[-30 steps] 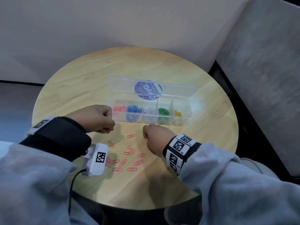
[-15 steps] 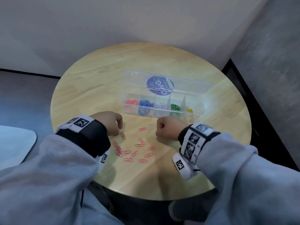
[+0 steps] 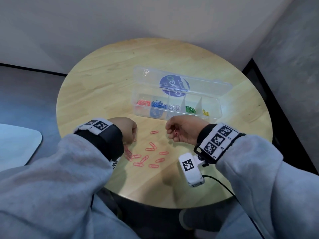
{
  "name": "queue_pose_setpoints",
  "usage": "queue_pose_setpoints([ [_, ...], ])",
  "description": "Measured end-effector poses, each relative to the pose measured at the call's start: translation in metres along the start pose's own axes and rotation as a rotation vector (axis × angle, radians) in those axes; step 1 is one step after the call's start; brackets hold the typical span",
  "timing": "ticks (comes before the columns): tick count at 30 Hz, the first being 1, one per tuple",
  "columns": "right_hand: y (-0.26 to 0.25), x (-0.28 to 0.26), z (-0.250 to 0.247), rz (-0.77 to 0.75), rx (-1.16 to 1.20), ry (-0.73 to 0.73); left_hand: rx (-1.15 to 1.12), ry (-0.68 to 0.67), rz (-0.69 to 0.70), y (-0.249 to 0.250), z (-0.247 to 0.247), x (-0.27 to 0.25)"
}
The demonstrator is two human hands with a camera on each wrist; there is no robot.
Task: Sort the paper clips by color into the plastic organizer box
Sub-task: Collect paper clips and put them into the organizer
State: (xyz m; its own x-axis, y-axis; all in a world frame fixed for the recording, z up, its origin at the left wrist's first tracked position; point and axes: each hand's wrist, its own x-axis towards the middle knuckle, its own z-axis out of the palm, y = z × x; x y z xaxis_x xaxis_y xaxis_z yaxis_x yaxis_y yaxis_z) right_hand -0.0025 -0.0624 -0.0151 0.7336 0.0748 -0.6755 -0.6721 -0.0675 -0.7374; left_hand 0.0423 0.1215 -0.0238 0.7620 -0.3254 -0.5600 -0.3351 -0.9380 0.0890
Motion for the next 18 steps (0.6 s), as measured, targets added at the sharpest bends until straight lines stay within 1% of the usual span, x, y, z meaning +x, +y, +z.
queue_pose_setpoints([
  [1, 0.0, 0.002, 0.003, -0.023, -0.146, 0.039, 0.007, -0.004, -0.005, 0.001, 0.001, 0.0],
  [4, 0.0, 0.006, 0.01, -0.164, -0.804, 0.186, -0.035, -0.021, -0.017, -0.003, 0.001, -0.001],
  [5, -0.001, 0.007, 0.012, -0.21, -0.948, 0.207, -0.073, -0.014, -0.016, -0.006, -0.002, -0.002],
  [6, -0.002, 0.009, 0.014, -0.238, -1.042, 0.209, -0.129, -0.01, -0.006, -0.011, -0.005, -0.001],
  [8, -0.003, 0.016, 0.019, -0.268, -1.15, 0.184, -0.327, -0.029, 0.024, -0.02, -0.014, -0.001],
  [10, -0.001, 0.022, 0.026, -0.269, -1.241, 0.155, -0.638, -0.064, 0.056, -0.026, -0.022, -0.004],
  [12, 0.0, 0.028, 0.03, -0.26, -1.302, 0.14, -0.91, -0.061, 0.06, -0.03, -0.027, -0.008],
  [14, 0.001, 0.03, 0.033, -0.258, -1.315, 0.137, -1.06, -0.032, 0.046, -0.033, -0.029, -0.009],
  [16, 0.002, 0.03, 0.033, -0.244, -1.305, 0.133, -1.147, -0.01, 0.043, -0.035, -0.029, -0.008],
  [18, 0.003, 0.028, 0.031, -0.211, -1.306, 0.134, -1.218, -0.031, 0.035, -0.036, -0.03, -0.008],
])
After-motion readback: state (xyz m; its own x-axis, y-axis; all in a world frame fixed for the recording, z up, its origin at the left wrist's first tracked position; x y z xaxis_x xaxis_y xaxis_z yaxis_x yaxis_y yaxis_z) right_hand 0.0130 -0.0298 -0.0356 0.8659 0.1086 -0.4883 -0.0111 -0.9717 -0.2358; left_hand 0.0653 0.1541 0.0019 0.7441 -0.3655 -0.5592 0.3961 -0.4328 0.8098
